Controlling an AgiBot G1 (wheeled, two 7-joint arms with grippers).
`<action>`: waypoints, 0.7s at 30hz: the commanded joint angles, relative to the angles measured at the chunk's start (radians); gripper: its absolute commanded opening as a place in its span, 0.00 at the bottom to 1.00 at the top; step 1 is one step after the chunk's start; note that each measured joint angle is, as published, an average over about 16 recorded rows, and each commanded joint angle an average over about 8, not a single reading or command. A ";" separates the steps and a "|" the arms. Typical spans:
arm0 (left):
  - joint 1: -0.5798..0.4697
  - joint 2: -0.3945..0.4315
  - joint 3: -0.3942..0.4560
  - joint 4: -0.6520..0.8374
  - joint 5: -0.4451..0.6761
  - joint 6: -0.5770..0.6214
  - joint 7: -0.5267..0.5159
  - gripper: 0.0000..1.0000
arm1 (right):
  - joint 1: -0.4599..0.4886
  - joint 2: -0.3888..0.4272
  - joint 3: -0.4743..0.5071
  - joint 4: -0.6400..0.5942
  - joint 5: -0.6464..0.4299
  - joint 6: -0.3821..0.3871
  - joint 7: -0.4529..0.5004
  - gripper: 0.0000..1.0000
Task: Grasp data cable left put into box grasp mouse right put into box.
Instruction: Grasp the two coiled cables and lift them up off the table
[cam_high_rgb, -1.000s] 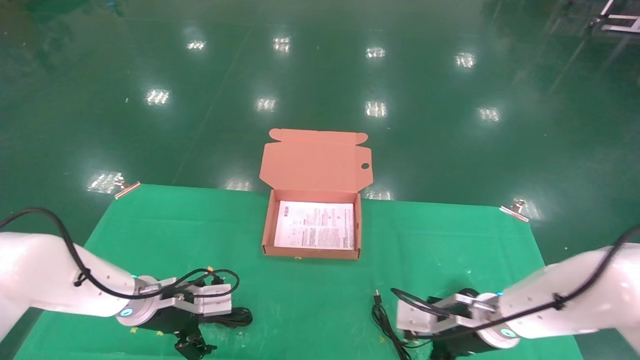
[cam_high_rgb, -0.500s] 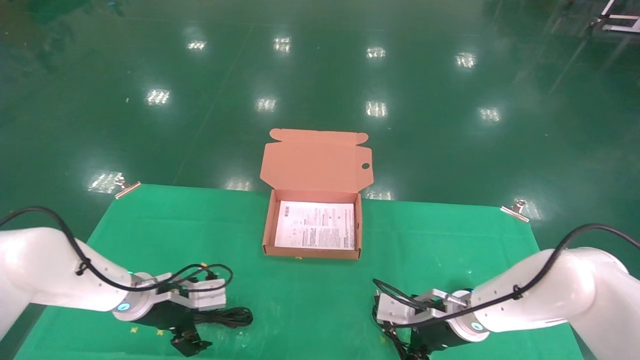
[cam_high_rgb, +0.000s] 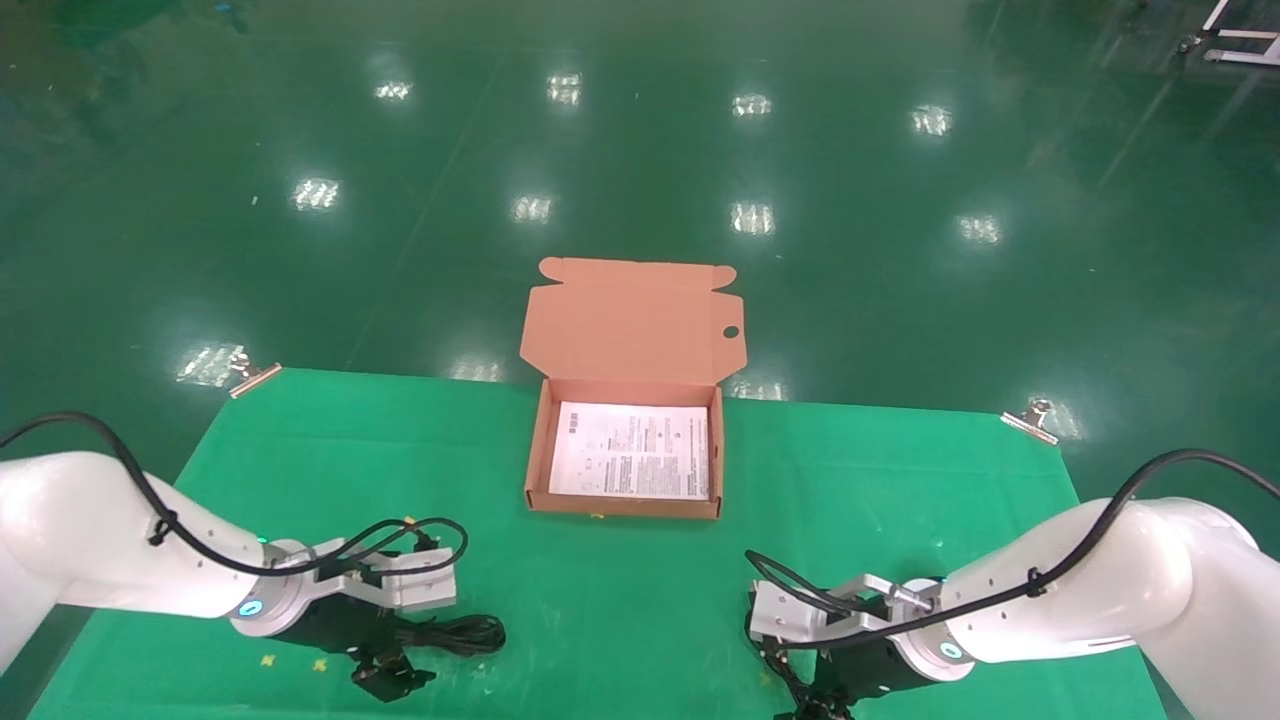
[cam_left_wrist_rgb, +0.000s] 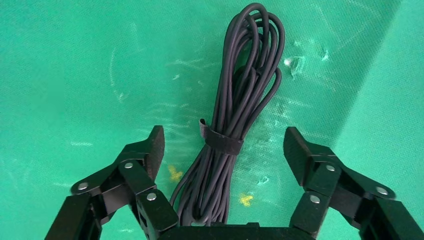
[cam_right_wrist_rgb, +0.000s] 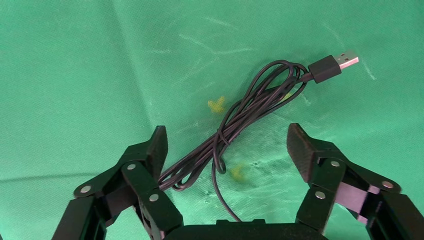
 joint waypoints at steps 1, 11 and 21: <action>0.000 -0.001 0.002 -0.003 0.002 0.002 -0.001 0.00 | 0.001 0.001 -0.001 0.003 -0.002 -0.002 0.000 0.00; 0.000 -0.002 0.006 -0.008 0.005 0.007 -0.002 0.00 | 0.003 0.004 -0.004 0.010 -0.006 -0.008 0.001 0.00; -0.001 -0.002 0.007 -0.009 0.006 0.008 -0.003 0.00 | 0.004 0.004 -0.005 0.012 -0.008 -0.009 0.001 0.00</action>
